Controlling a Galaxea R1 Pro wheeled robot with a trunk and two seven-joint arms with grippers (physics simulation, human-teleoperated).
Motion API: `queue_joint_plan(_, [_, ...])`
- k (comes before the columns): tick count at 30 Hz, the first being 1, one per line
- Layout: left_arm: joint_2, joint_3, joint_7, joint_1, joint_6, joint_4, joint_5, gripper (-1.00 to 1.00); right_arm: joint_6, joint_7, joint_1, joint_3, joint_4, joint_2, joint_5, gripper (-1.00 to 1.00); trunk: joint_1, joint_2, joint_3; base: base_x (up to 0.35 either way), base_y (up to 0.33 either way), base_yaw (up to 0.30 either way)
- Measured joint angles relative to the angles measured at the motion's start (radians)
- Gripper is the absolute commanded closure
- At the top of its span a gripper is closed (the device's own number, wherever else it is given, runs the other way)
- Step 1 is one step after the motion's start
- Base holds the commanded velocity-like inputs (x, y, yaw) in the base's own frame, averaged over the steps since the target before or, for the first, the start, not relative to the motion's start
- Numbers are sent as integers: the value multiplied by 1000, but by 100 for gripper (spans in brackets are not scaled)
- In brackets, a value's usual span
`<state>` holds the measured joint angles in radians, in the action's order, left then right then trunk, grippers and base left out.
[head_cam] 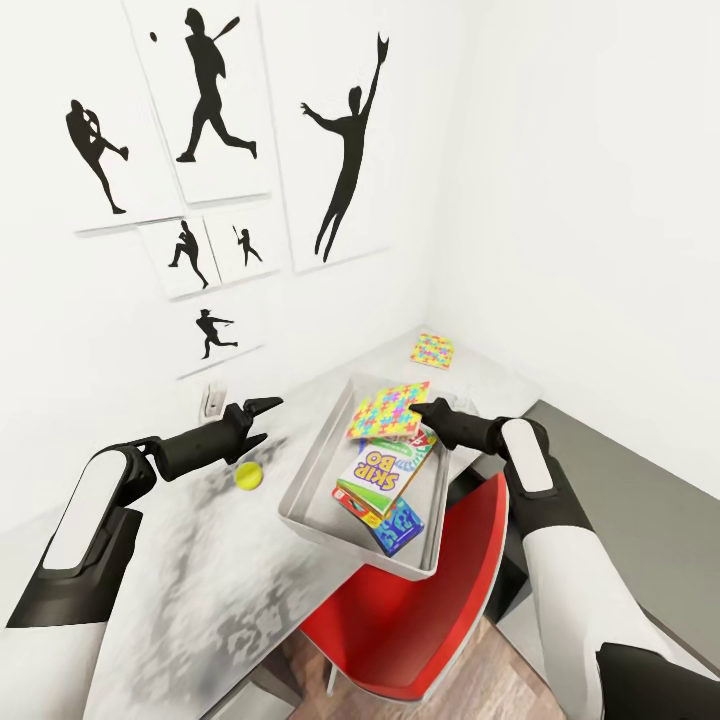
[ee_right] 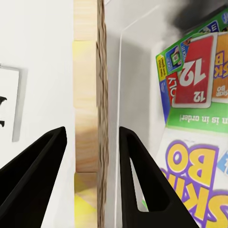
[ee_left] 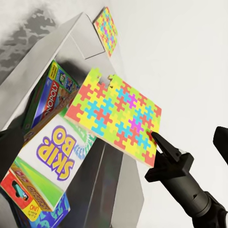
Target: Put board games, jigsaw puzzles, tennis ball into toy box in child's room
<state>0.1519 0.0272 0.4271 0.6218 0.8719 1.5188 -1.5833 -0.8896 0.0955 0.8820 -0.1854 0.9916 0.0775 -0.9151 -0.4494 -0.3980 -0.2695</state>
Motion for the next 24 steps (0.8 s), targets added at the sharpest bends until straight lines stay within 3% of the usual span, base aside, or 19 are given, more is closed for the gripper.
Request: queue_joint_plan(24, [0,-2,0,0,0,1,0,-100,0,1,2,0,0,-2,1,100,0,0,-19,0,0,0])
